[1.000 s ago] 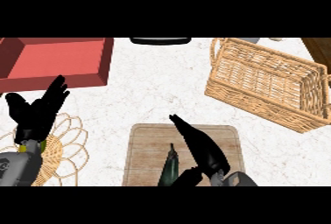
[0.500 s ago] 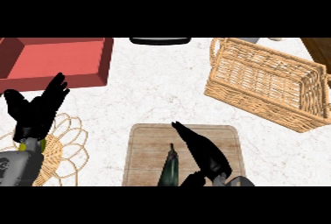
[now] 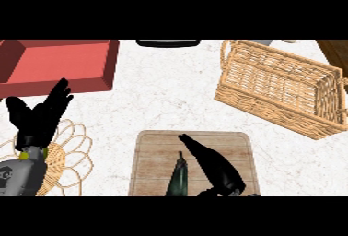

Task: Pick the eggplant from the cutting board and place it in the basket

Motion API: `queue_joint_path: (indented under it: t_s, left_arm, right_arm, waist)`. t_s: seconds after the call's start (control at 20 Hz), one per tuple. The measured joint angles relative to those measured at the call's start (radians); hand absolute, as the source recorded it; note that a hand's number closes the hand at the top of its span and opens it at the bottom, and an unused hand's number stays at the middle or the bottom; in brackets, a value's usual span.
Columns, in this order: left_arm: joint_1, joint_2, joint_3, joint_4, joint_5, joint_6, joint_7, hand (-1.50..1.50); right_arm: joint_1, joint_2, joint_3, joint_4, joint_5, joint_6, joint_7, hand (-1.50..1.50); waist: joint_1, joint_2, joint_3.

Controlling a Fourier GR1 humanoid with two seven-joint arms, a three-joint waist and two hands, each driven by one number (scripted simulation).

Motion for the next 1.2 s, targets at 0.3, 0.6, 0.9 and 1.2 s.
queue_joint_path:
  t_s: [0.3, 0.6, 0.9, 1.2]
  left_arm:
    - [-0.010, -0.011, 0.024, -0.009, -0.022, -0.018, 0.020, 0.00]
    - [0.018, -0.031, 0.032, -0.066, -0.035, -0.024, 0.053, 0.00]
    - [0.007, -0.047, 0.039, -0.059, -0.052, -0.031, 0.052, 0.00]
    - [-0.026, -0.041, 0.067, -0.021, -0.050, -0.053, 0.046, 0.00]
  right_arm:
    - [0.012, 0.028, 0.002, 0.039, 0.057, 0.005, -0.034, -1.50]
    - [0.026, 0.040, 0.030, 0.081, 0.127, -0.018, -0.040, -1.50]
    - [-0.020, 0.052, 0.052, 0.125, 0.180, 0.000, -0.036, 1.50]
    - [-0.036, 0.057, 0.085, 0.150, 0.223, -0.037, -0.054, 1.50]
  waist:
    - [0.001, 0.000, 0.000]
    - [0.002, -0.001, 0.000]
    - [0.000, -0.004, -0.002]
    - [-0.002, -0.009, -0.004]
